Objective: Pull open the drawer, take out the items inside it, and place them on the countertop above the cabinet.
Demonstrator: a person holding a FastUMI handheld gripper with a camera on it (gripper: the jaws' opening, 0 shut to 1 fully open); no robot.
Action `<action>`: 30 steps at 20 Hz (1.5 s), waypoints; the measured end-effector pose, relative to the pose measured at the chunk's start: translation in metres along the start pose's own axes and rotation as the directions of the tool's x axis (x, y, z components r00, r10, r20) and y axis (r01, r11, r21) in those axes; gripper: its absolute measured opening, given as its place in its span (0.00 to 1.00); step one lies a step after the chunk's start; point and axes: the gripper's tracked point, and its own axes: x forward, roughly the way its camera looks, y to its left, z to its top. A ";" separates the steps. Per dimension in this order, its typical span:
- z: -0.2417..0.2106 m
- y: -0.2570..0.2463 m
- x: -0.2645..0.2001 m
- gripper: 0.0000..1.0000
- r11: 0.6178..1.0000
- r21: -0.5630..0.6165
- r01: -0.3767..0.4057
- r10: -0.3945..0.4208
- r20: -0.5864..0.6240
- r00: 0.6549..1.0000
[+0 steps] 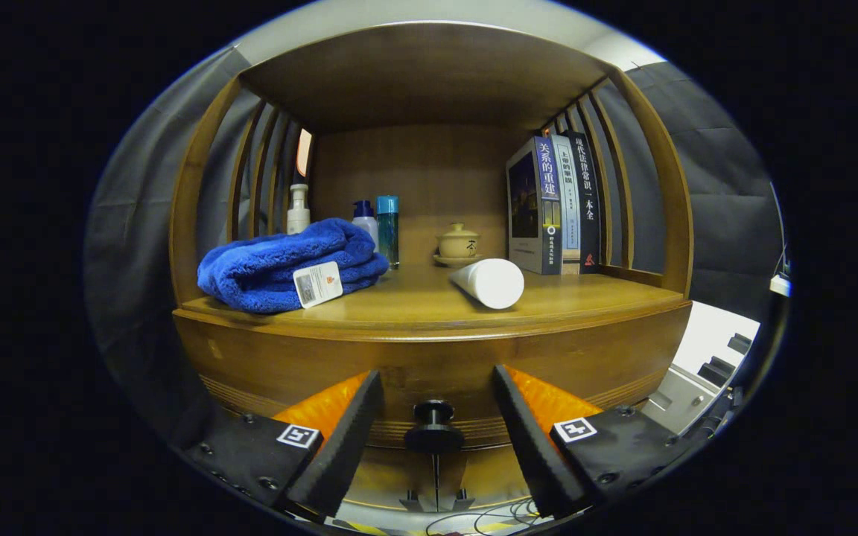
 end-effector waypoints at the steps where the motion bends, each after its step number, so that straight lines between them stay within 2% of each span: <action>1: 0.008 0.001 -0.006 0.98 1.000 -0.009 -0.004 0.004 0.018 1.000; 5: 0.047 0.015 -0.046 0.98 0.998 -0.018 -0.059 0.060 0.066 0.996; 9: 0.081 0.029 -0.089 0.98 0.989 0.035 -0.144 0.141 0.076 0.987; 12: 0.111 0.019 -0.108 0.98 0.989 0.052 -0.141 0.136 0.102 0.985; 18: 0.153 0.002 -0.134 0.98 0.995 -0.012 -0.101 0.101 0.166 0.981; 30: 0.172 0.005 -0.145 0.98 0.992 0.001 -0.123 0.120 0.224 0.967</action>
